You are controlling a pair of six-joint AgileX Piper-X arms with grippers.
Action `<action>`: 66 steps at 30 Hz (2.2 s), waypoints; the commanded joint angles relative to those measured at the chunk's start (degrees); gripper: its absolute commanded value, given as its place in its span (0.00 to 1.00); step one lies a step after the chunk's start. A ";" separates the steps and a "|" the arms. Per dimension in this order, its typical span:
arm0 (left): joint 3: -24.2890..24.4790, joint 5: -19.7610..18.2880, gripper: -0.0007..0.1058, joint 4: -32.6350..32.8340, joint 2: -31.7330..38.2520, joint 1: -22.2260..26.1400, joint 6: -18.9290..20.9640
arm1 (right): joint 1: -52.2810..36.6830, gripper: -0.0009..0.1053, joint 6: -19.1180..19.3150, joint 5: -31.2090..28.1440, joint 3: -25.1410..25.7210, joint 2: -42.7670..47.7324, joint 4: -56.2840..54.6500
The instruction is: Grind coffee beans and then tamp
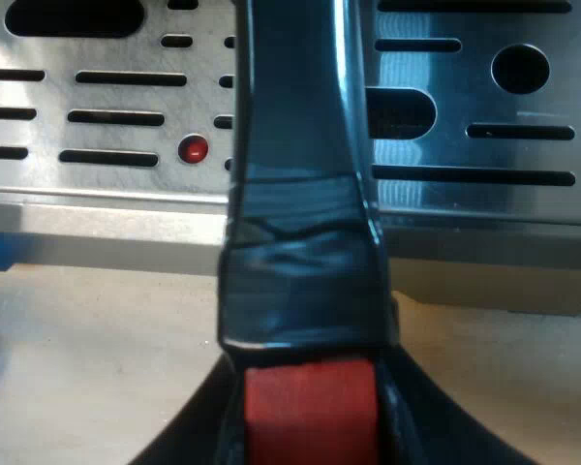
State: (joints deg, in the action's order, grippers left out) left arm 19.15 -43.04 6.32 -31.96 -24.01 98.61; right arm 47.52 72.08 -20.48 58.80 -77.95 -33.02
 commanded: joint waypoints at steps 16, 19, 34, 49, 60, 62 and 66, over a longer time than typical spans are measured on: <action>0.03 -0.93 0.78 -0.18 -0.01 -0.25 0.50 | 0.16 0.01 1.29 1.03 0.57 0.14 1.16; 0.03 -0.93 0.78 -0.18 -0.01 -0.25 0.50 | 0.16 0.01 0.34 1.03 0.57 0.14 0.29; 0.03 6.06 0.78 -0.63 -0.01 -0.25 -0.04 | 0.16 0.01 -1.41 1.03 0.57 3.21 -3.33; 0.03 6.06 0.78 -0.63 -0.01 -0.25 -0.04 | 5.55 0.01 -5.32 -6.20 0.03 3.77 -6.28; 0.03 6.06 0.78 -0.63 -0.01 -0.25 -0.04 | 8.94 0.01 -7.67 -11.79 -3.36 6.92 -5.79; 0.03 6.06 0.78 -0.63 -0.01 -0.25 -0.04 | 10.10 0.01 -7.42 -12.91 -3.35 7.69 -5.79; 0.03 6.06 0.78 -0.63 -0.01 -0.25 -0.04 | 11.53 0.01 -7.41 -13.81 -3.35 8.58 -5.79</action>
State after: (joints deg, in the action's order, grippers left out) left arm 19.15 -37.66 6.20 -31.96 -24.01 98.46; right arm 58.72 64.11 -31.37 54.74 -70.43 -40.09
